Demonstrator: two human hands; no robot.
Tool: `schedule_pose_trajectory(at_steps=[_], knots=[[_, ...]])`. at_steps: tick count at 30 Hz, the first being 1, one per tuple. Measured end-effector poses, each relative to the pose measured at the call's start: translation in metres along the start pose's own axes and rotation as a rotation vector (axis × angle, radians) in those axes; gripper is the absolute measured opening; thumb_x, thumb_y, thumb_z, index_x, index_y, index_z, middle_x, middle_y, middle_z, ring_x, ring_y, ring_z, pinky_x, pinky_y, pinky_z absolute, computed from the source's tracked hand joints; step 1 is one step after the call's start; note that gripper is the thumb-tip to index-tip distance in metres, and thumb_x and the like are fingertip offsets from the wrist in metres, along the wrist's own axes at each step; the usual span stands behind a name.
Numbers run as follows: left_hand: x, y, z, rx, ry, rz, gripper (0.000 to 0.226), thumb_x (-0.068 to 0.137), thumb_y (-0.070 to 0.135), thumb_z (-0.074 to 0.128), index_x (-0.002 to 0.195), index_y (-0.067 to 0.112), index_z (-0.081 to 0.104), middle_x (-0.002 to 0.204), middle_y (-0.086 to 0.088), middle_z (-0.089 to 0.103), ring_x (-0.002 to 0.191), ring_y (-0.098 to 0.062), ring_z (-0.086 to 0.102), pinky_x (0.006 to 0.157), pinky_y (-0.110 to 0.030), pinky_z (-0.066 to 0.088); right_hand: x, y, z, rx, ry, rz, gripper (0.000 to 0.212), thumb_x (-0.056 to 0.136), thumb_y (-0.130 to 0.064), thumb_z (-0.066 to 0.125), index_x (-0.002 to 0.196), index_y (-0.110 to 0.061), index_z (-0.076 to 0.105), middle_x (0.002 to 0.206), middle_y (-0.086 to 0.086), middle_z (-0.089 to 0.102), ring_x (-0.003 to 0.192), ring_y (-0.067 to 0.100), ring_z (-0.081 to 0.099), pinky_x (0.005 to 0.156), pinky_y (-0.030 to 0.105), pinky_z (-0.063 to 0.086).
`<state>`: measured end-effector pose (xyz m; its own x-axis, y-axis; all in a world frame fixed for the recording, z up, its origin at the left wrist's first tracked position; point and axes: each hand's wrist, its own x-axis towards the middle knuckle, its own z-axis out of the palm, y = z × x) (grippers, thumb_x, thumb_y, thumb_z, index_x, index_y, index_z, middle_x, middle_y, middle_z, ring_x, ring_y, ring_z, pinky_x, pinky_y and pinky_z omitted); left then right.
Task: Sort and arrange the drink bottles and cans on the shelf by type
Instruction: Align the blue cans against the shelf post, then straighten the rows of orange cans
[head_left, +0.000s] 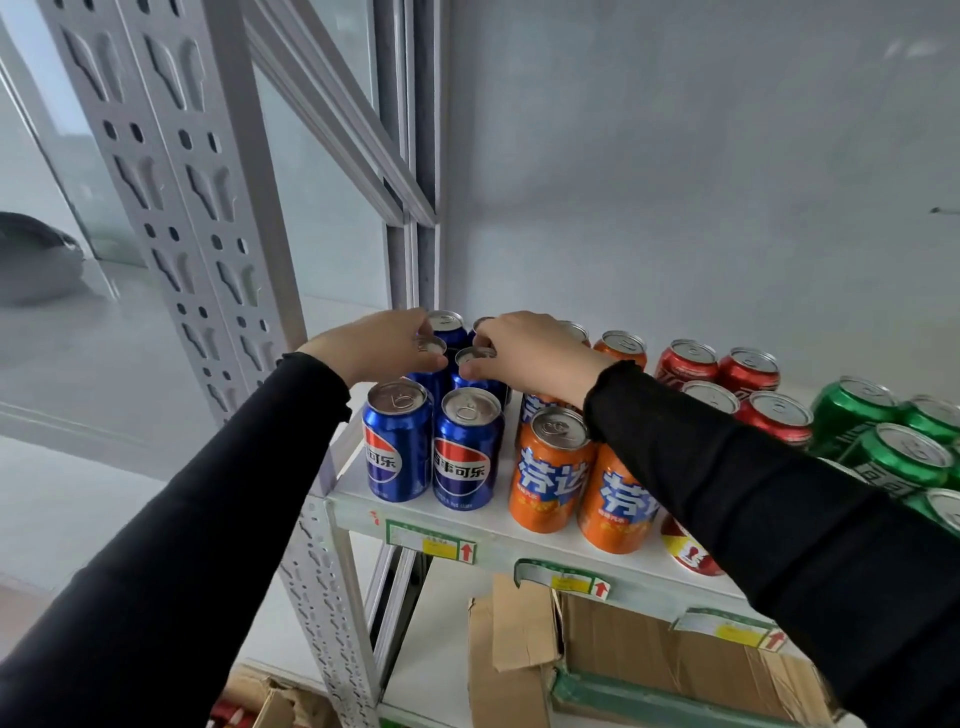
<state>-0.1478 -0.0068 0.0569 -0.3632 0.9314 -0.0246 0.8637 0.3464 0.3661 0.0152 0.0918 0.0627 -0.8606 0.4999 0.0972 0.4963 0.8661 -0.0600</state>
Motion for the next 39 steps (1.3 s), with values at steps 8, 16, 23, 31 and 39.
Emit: schedule_pose_trajectory(at_steps=[8, 16, 23, 31, 39], knots=[[0.027, 0.012, -0.023, 0.050, 0.070, -0.109, 0.064, 0.098, 0.054, 0.050, 0.138, 0.005, 0.040, 0.126, -0.013, 0.062, 0.107, -0.030, 0.060, 0.088, -0.039, 0.046, 0.023, 0.044, -0.040, 0.354, 0.090, 0.099, 0.038, 0.096, -0.040, 0.064, 0.125, -0.016, 0.066, 0.117, 0.003, 0.068, 0.098, 0.016, 0.062, 0.079, 0.029, 0.044], [0.064, 0.028, -0.029, 0.231, -0.126, -0.091, 0.048, 0.095, 0.050, 0.057, 0.114, 0.008, 0.069, 0.110, -0.009, 0.073, 0.090, -0.026, 0.073, 0.089, -0.039, 0.059, 0.048, 0.046, -0.027, 0.176, -0.274, -0.001, 0.058, 0.097, -0.028, 0.064, 0.150, -0.023, 0.043, 0.146, 0.005, 0.053, 0.128, 0.024, 0.052, 0.103, 0.033, 0.040], [0.086, 0.018, -0.017, 0.282, -0.076, -0.011, 0.042, 0.097, 0.041, 0.057, 0.119, 0.007, 0.068, 0.117, -0.009, 0.070, 0.105, -0.028, 0.065, 0.093, -0.039, 0.050, 0.057, 0.054, -0.011, 0.058, -0.170, -0.057, 0.053, 0.094, -0.026, 0.066, 0.144, -0.021, 0.050, 0.141, 0.007, 0.057, 0.124, 0.027, 0.054, 0.097, 0.035, 0.044], [0.099, 0.010, -0.012, 0.201, -0.058, 0.017, 0.041, 0.096, 0.035, 0.061, 0.132, 0.014, 0.058, 0.127, -0.005, 0.063, 0.105, -0.021, 0.058, 0.095, -0.034, 0.047, 0.065, 0.061, -0.007, 0.036, -0.150, -0.030, 0.054, 0.096, -0.024, 0.064, 0.147, -0.021, 0.047, 0.145, 0.006, 0.054, 0.129, 0.027, 0.052, 0.100, 0.035, 0.043], [0.099, 0.009, -0.012, 0.188, -0.078, 0.033, 0.044, 0.097, 0.035, 0.061, 0.137, 0.018, 0.056, 0.137, -0.003, 0.059, 0.117, -0.022, 0.056, 0.103, -0.037, 0.044, 0.066, 0.062, -0.007, 0.048, -0.179, -0.028, 0.058, 0.097, -0.021, 0.064, 0.151, -0.021, 0.043, 0.150, 0.005, 0.051, 0.133, 0.026, 0.049, 0.104, 0.036, 0.040]])
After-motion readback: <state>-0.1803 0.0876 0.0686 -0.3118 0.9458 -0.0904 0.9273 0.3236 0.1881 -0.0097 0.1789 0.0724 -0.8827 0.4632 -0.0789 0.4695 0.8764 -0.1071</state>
